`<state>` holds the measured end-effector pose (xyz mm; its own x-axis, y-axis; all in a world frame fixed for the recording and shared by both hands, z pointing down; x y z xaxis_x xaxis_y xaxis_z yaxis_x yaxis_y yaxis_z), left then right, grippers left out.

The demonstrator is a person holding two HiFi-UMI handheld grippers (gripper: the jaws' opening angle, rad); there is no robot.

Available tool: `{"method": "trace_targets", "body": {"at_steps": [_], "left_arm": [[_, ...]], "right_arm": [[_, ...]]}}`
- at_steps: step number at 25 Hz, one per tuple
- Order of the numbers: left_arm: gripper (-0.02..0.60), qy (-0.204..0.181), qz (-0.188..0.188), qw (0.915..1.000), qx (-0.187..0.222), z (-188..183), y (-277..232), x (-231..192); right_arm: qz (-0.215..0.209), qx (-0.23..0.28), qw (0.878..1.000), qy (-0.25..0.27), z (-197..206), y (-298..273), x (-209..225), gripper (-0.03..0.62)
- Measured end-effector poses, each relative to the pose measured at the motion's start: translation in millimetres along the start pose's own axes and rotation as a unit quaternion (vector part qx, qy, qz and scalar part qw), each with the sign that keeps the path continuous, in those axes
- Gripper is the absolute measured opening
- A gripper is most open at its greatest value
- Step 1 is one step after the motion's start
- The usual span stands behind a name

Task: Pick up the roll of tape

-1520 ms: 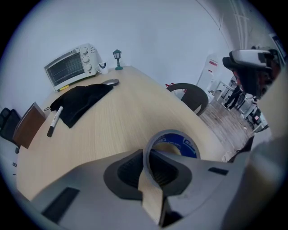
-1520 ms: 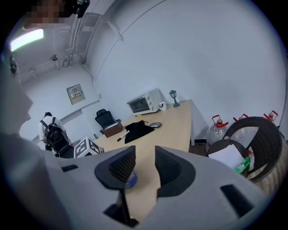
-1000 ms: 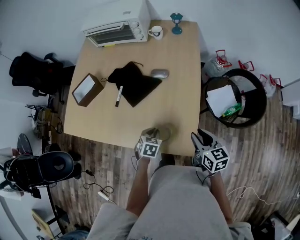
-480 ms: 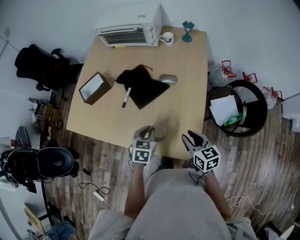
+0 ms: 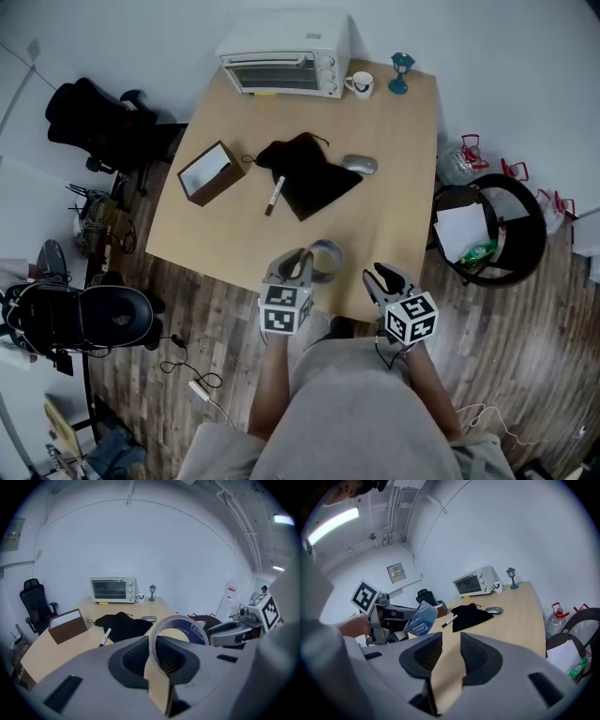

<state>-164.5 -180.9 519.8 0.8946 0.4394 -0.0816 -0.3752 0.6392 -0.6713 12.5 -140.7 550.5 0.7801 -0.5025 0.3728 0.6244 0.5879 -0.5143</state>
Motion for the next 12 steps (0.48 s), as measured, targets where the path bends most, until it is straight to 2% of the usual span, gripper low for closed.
{"method": "trace_targets", "body": {"at_steps": [12], "left_arm": [[0.041,0.012,0.013,0.9993,0.032,1.8,20.5,-32.7]], "right_arm": [[-0.004,0.015,1.0,0.012,-4.6,-34.8,-39.8,0.116]]}}
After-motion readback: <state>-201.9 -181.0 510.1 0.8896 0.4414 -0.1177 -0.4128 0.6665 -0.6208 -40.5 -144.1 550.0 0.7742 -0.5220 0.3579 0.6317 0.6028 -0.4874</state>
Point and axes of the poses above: the fingertips, and each gripper's own axes: y backward along the fingers, x to its right, z out of its underside, the point moved 4 cm from there along y, backward along the fingers, and after that the axes turned 5 degrees about -x, right-handed, at the moved point
